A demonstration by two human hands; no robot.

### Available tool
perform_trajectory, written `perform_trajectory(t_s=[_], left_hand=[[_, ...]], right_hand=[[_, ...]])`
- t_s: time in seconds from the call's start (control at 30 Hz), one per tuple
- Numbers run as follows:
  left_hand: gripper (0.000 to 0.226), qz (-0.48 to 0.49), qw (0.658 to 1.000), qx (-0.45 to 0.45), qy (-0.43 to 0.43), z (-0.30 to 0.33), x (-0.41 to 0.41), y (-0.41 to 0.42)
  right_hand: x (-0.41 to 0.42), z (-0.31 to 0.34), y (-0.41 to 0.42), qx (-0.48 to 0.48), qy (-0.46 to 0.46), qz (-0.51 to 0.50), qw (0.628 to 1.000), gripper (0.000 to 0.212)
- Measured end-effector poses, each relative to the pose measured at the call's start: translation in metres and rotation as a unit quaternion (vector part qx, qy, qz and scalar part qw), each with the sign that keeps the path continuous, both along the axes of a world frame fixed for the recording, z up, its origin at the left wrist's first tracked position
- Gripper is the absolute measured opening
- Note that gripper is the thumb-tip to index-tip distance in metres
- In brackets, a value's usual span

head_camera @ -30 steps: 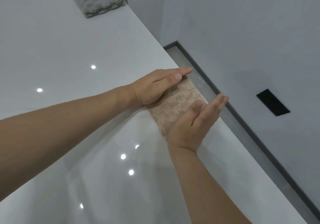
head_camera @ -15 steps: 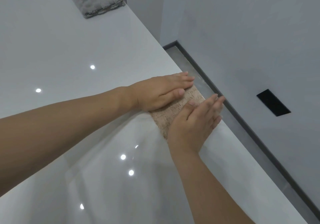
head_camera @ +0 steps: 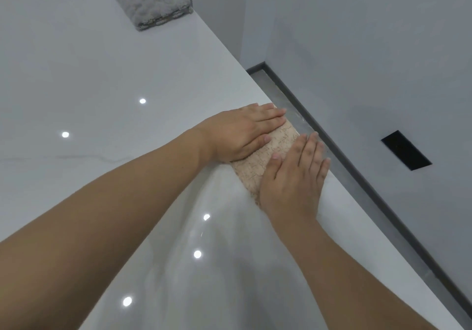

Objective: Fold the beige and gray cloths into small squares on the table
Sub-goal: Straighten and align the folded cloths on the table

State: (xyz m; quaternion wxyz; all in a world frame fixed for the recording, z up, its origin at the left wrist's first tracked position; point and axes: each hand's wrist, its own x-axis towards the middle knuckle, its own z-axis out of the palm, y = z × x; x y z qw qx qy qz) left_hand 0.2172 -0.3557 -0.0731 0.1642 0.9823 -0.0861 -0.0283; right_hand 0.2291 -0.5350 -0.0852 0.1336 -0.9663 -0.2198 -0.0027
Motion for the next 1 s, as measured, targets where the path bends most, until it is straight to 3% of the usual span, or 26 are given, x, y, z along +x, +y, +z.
perform_trajectory(t_s=[0.33, 0.57, 0.77, 1.0], left_hand=[[0.059, 0.045, 0.998, 0.051, 0.015, 0.008, -0.002, -0.009], [0.059, 0.318, 0.947, -0.013, -0.038, 0.007, -0.053, -0.021], [0.056, 0.381, 0.923, 0.031, -0.039, 0.007, -0.107, -0.033], [0.057, 0.424, 0.905, 0.023, -0.031, 0.005, -0.153, -0.027]], right_hand=[[0.000, 0.005, 0.000, 0.017, 0.017, -0.002, 1.000, 0.066], [0.000, 0.004, -0.002, 0.047, 0.009, 0.032, 0.998, 0.067], [-0.018, 0.011, -0.009, 0.073, -0.073, 0.196, 0.975, 0.062], [-0.068, 0.014, 0.004, 0.067, -0.042, 0.296, 0.952, 0.062]])
